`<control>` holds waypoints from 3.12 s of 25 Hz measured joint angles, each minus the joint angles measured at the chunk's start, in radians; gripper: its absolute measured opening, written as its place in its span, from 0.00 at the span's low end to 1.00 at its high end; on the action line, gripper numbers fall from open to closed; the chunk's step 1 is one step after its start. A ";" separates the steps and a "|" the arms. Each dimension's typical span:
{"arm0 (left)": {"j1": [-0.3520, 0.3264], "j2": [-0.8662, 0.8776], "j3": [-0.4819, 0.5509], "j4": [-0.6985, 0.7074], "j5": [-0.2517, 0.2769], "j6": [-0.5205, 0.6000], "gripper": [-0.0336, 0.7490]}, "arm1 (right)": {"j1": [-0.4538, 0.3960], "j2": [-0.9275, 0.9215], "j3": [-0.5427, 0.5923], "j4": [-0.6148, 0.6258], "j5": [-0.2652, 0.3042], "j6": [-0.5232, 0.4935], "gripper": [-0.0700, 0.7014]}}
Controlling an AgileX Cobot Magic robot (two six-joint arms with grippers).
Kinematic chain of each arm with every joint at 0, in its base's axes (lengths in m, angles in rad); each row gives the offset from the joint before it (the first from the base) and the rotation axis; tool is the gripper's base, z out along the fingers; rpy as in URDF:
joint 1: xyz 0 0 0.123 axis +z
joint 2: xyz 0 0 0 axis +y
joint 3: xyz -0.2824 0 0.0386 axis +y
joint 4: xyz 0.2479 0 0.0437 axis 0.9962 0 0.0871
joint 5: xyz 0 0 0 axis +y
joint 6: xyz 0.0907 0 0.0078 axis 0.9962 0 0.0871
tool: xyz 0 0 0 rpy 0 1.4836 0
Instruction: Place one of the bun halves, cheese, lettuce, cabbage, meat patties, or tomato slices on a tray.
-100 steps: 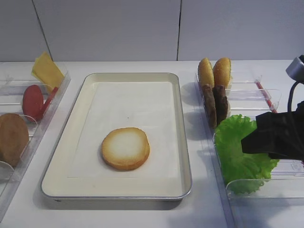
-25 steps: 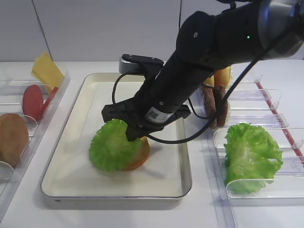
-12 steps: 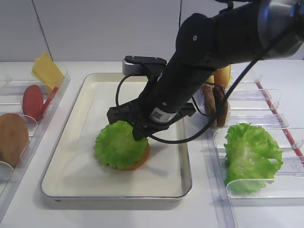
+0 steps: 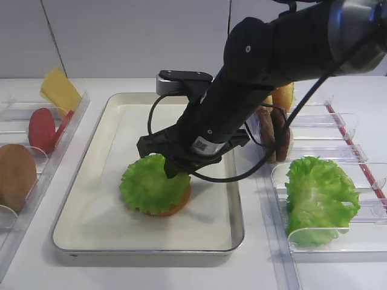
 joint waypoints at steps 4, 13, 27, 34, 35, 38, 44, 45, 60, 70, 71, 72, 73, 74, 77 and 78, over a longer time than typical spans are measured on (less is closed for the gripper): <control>0.000 0.000 0.000 0.000 0.000 0.000 0.45 | 0.000 0.000 -0.005 -0.049 0.015 0.002 0.61; 0.000 0.000 0.000 0.000 0.000 0.000 0.45 | 0.000 0.000 -0.152 -0.200 0.255 0.106 0.64; 0.000 0.000 0.000 0.000 0.000 0.000 0.45 | 0.000 -0.023 -0.344 -0.172 0.568 0.160 0.64; 0.000 0.000 0.000 0.000 0.000 0.000 0.45 | 0.000 -0.140 -0.344 -0.137 0.577 0.178 0.64; 0.000 0.000 0.000 0.000 0.000 0.000 0.45 | 0.000 -0.167 -0.344 -0.137 0.577 0.180 0.64; 0.000 0.000 0.000 0.000 0.000 0.000 0.45 | 0.000 -0.256 -0.336 -0.159 0.579 0.183 0.64; 0.000 0.000 0.000 0.000 0.000 0.000 0.45 | 0.000 -0.504 -0.215 -0.299 0.588 0.183 0.64; 0.000 0.000 0.000 0.000 0.000 0.000 0.45 | 0.000 -0.558 -0.183 -0.324 0.592 0.183 0.64; 0.000 0.000 0.000 0.000 0.000 0.000 0.45 | -0.182 -1.323 0.173 -0.483 0.619 0.182 0.61; 0.000 0.000 0.000 0.000 0.000 0.000 0.43 | -0.464 -1.575 0.464 -0.414 0.625 0.090 0.54; 0.000 0.000 0.000 0.000 0.000 0.000 0.43 | -0.488 -1.595 0.496 -0.406 0.625 0.079 0.54; 0.000 0.000 0.000 0.000 0.000 0.000 0.43 | -0.509 -1.613 0.528 -0.399 0.625 0.066 0.54; 0.000 0.000 0.000 0.000 0.000 0.000 0.43 | -0.533 -1.626 0.552 -0.392 0.625 0.045 0.54; 0.000 0.000 0.000 0.000 0.000 0.000 0.43 | -0.556 -1.641 0.581 -0.383 0.623 0.027 0.54; 0.000 0.000 0.000 0.000 0.000 0.000 0.43 | -0.603 -1.684 0.650 -0.353 0.592 0.005 0.54; 0.000 0.000 0.000 0.000 0.000 0.000 0.43 | -0.617 -1.698 0.671 -0.346 0.572 0.003 0.54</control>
